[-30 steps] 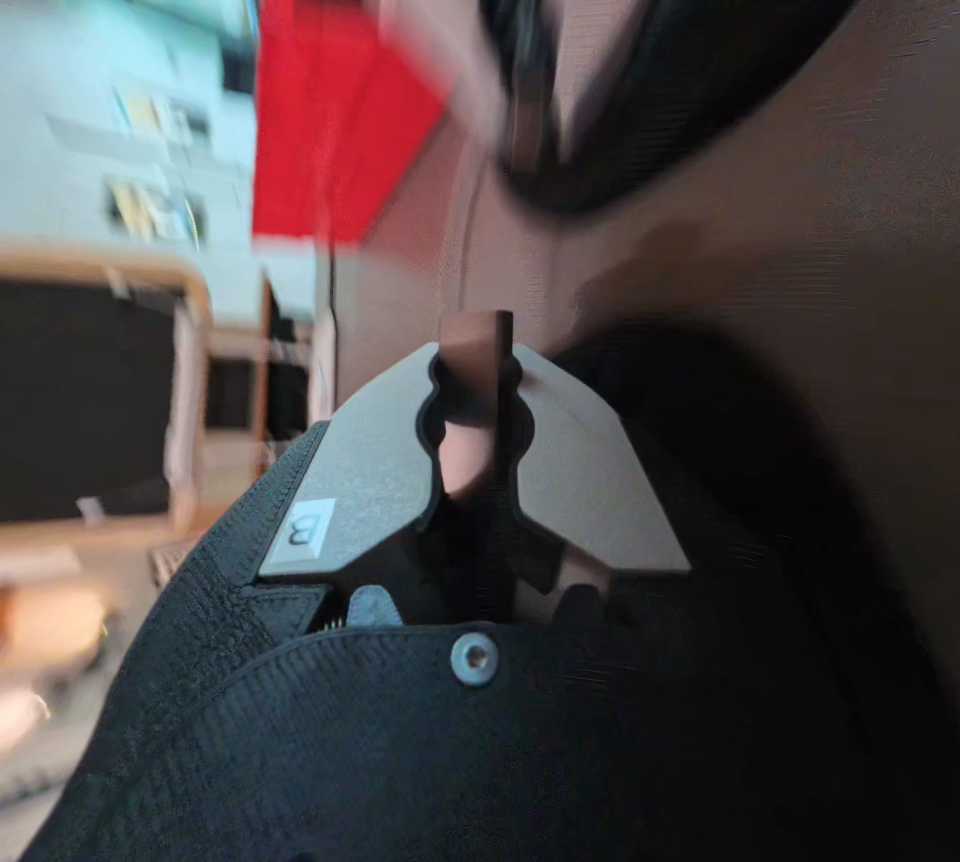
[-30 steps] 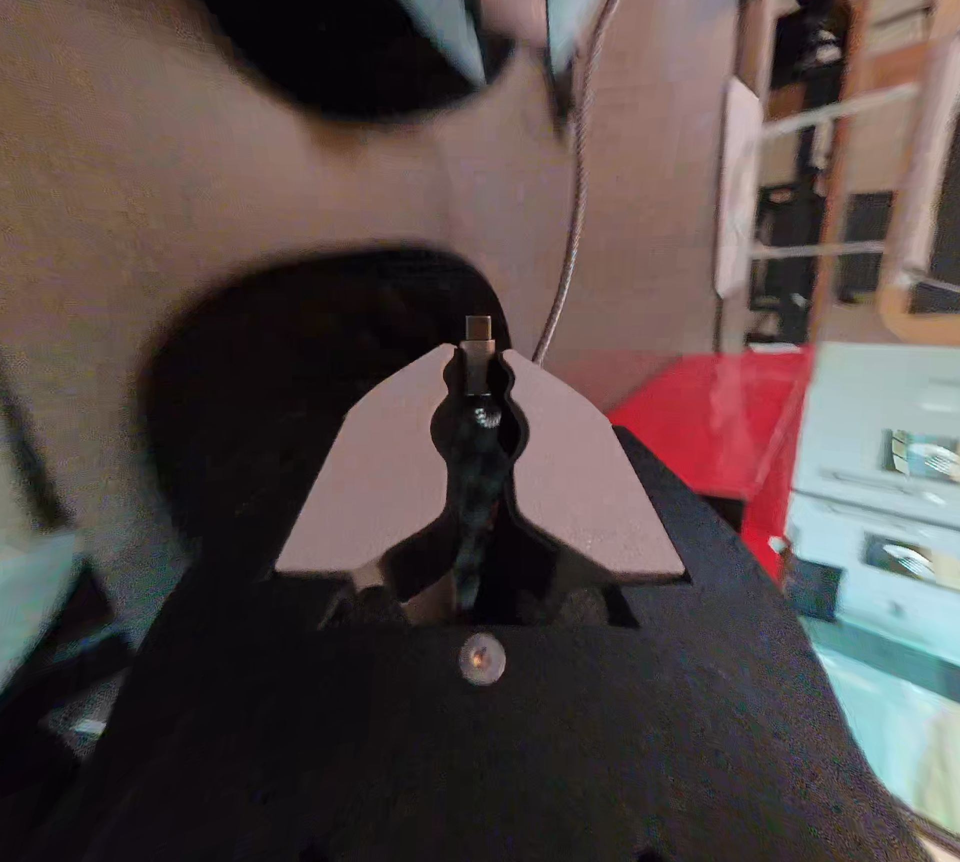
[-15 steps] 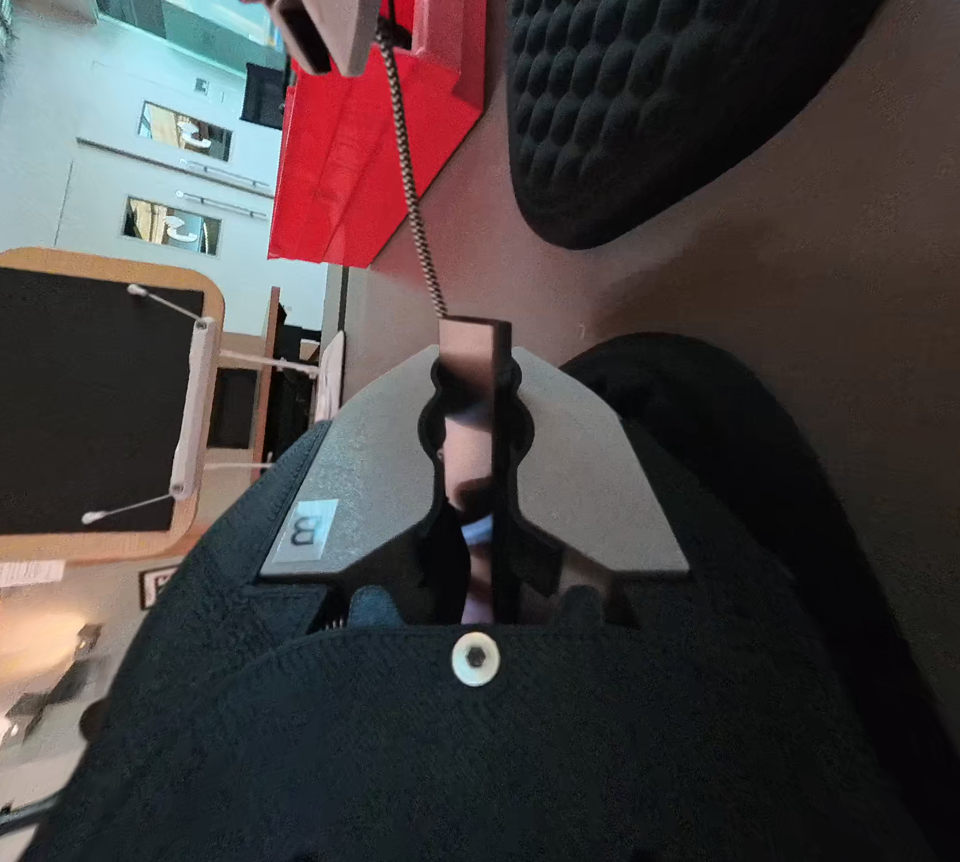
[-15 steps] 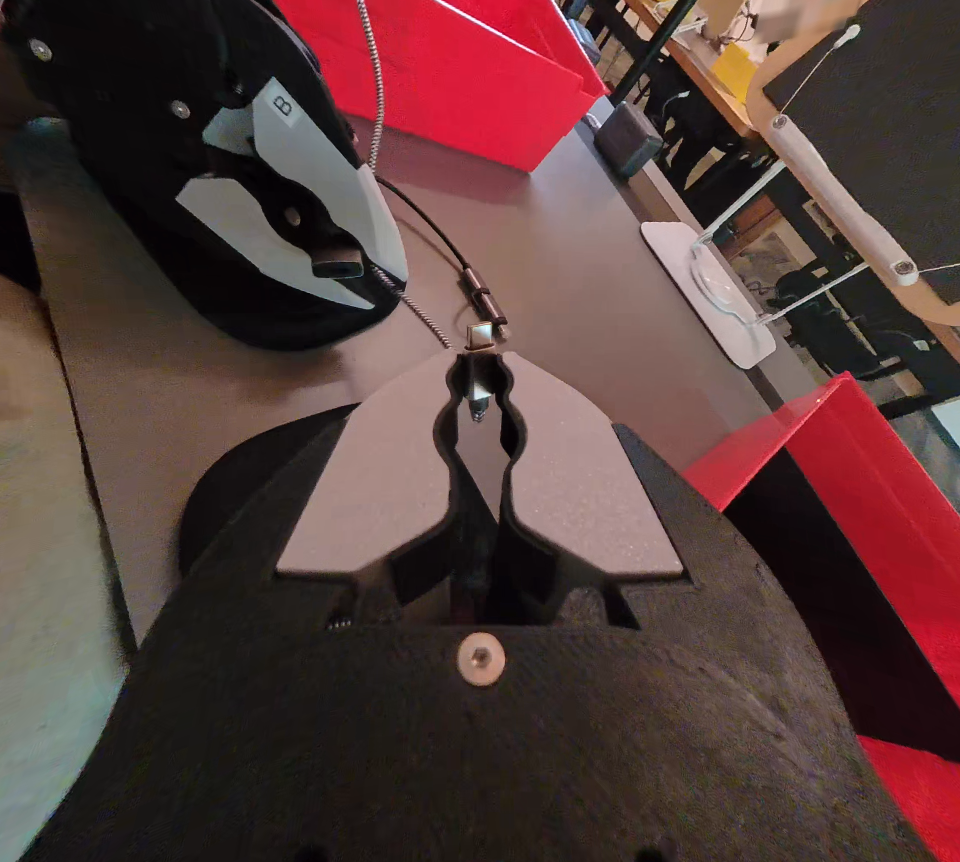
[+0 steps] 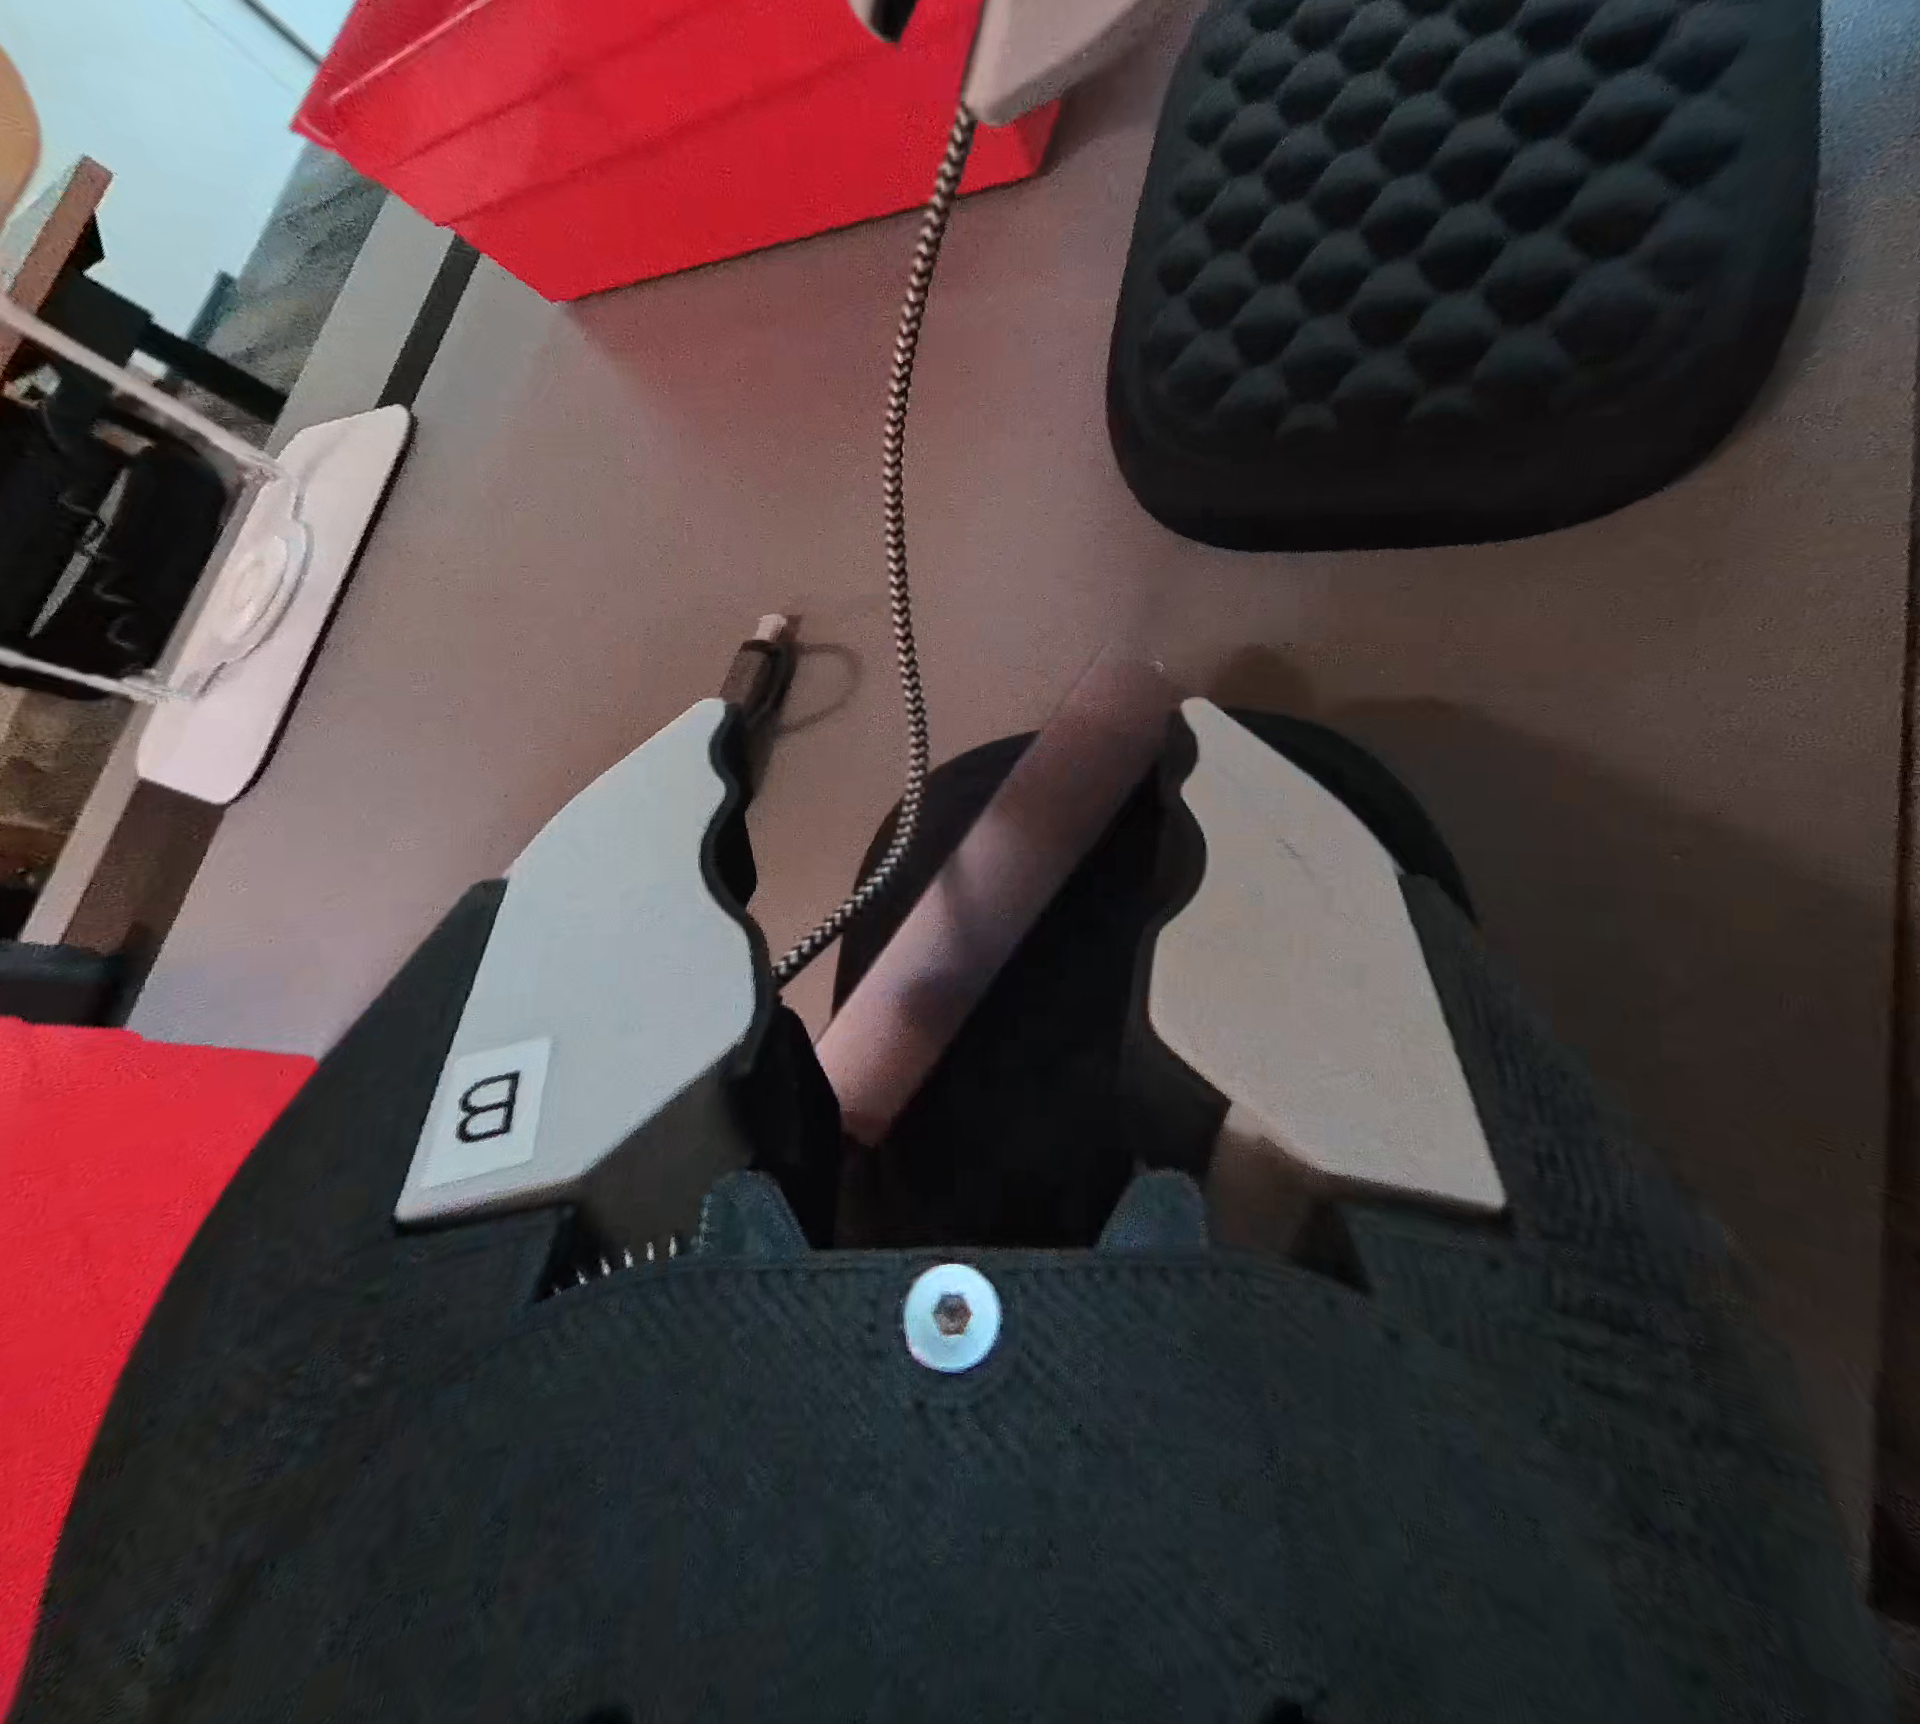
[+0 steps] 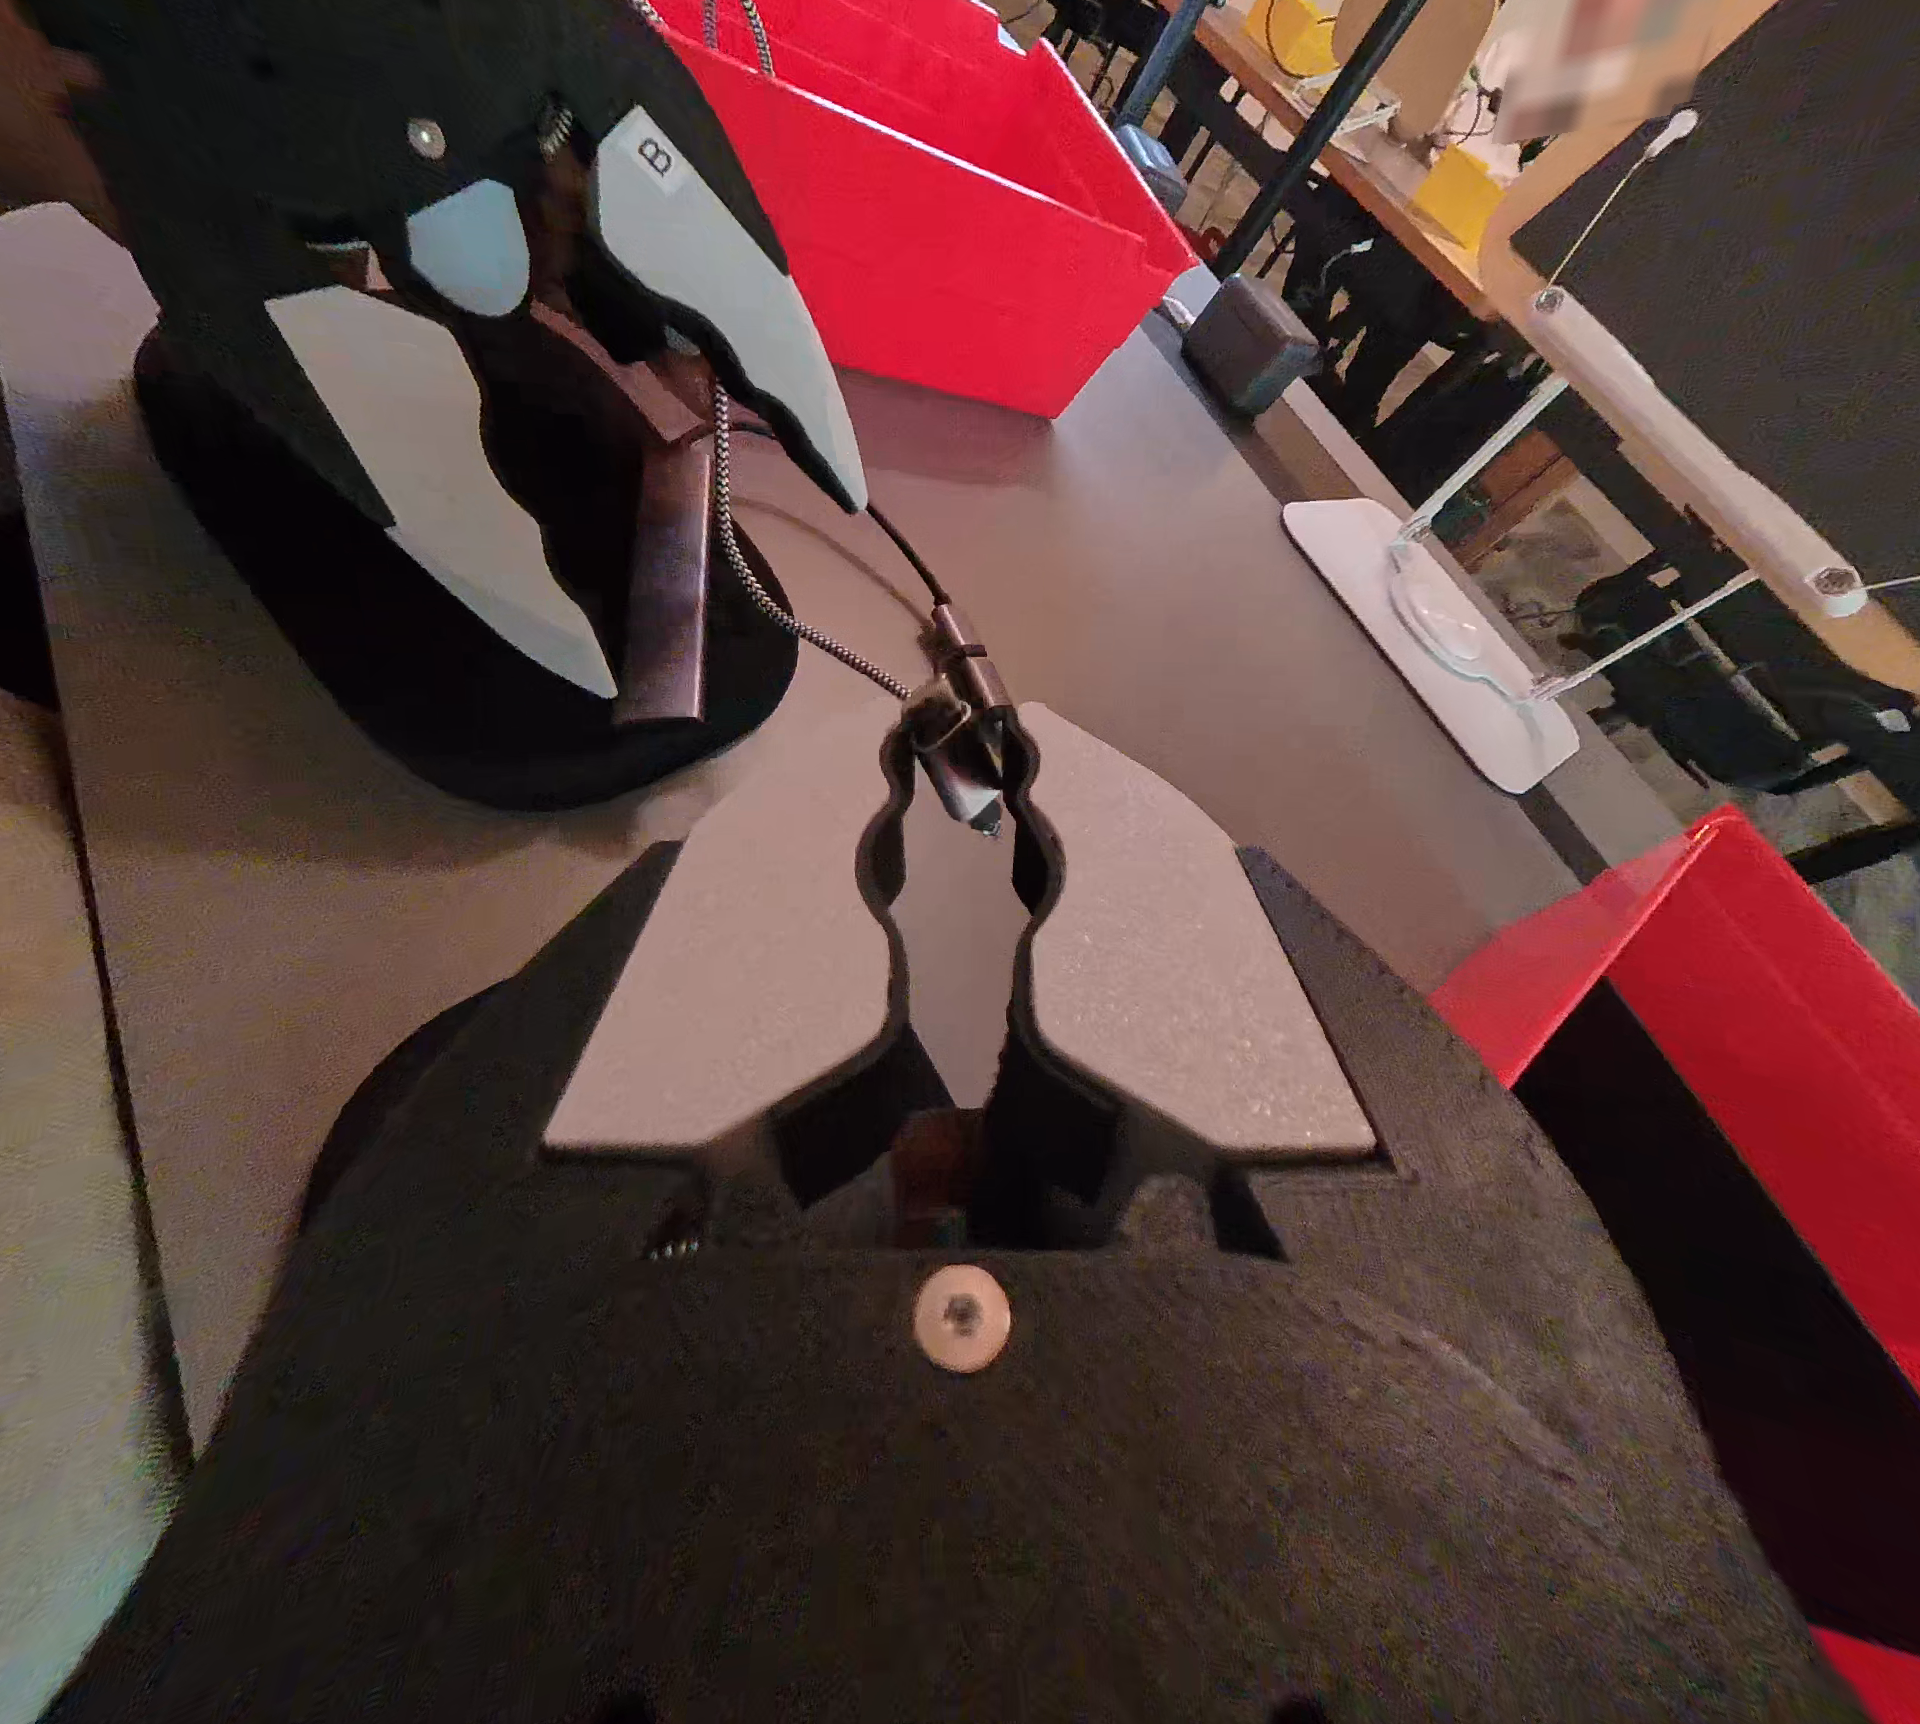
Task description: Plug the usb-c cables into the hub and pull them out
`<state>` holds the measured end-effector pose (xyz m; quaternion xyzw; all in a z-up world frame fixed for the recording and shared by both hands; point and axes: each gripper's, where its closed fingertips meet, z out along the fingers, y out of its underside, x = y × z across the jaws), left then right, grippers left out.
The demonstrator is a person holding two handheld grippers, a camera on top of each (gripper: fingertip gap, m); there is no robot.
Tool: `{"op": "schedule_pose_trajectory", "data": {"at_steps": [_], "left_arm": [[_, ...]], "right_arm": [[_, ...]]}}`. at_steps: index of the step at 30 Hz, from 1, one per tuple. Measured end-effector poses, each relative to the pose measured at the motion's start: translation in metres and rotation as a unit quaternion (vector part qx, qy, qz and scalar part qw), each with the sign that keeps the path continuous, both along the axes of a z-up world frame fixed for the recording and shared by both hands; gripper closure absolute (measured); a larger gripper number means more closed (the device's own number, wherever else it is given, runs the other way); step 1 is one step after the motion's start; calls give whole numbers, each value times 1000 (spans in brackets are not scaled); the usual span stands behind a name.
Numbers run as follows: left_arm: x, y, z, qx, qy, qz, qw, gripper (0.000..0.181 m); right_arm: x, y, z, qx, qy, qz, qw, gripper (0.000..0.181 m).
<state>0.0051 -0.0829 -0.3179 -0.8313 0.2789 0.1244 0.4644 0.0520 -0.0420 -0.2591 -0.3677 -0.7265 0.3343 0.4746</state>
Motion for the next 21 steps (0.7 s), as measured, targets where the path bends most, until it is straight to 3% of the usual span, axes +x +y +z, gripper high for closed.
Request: {"op": "schedule_pose_trajectory", "data": {"at_steps": [8, 12, 16, 18, 21], "left_arm": [[0, -15, 12, -12, -88, -1, 996, 86], [-15, -34, 55, 45, -55, 26, 997, 96], [-58, -71, 108, 133, -18, 131, 982, 110], [-86, -94, 112, 128, -1, 191, 973, 110], [-116, -121, 97, 87, -12, 245, 966, 107]], "right_arm": [[2, 9, -6, -1, -4, -6, 1000, 167], [3, 11, -10, 7, -8, -7, 1000, 163], [3, 8, -6, 3, 11, 3, 1000, 151], [1, 4, -2, -4, 27, 12, 1000, 139], [2, -3, -1, -32, 23, 21, 999, 117]]}}
